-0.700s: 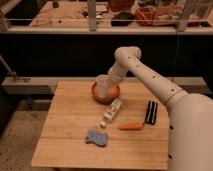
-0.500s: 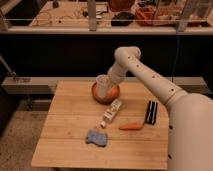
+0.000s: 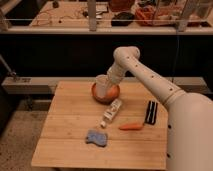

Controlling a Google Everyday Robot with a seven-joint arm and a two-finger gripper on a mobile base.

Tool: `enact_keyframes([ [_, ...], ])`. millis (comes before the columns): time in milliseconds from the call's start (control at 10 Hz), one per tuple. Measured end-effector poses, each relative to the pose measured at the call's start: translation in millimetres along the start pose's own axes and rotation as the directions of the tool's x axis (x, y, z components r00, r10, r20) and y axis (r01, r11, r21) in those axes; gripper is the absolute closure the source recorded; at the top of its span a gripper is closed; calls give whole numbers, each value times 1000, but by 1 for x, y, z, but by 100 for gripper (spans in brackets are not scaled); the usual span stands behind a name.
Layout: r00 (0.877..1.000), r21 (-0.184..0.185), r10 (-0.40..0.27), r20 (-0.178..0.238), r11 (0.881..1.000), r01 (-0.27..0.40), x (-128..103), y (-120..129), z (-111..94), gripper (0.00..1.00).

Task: Place the ceramic cup in the ceramic bowl

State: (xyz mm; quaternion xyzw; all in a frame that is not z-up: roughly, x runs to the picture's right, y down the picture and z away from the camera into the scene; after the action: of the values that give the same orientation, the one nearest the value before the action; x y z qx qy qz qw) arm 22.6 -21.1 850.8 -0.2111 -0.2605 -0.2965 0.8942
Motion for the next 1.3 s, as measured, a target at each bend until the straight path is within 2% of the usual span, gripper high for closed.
enact_keyframes([
  [200,1000,-2,3,-1,1000,-3,0,0,0,67],
  [500,1000,-5,4,0,1000,-4,-3,-3,1,73],
  [800,1000,-8,9,-1,1000,-9,-3,-4,1,60],
  [1100,1000,-9,12,-3,1000,-12,-4,-7,-1,53],
  [1300,1000,-11,11,-2,1000,-11,-6,-9,1,59],
])
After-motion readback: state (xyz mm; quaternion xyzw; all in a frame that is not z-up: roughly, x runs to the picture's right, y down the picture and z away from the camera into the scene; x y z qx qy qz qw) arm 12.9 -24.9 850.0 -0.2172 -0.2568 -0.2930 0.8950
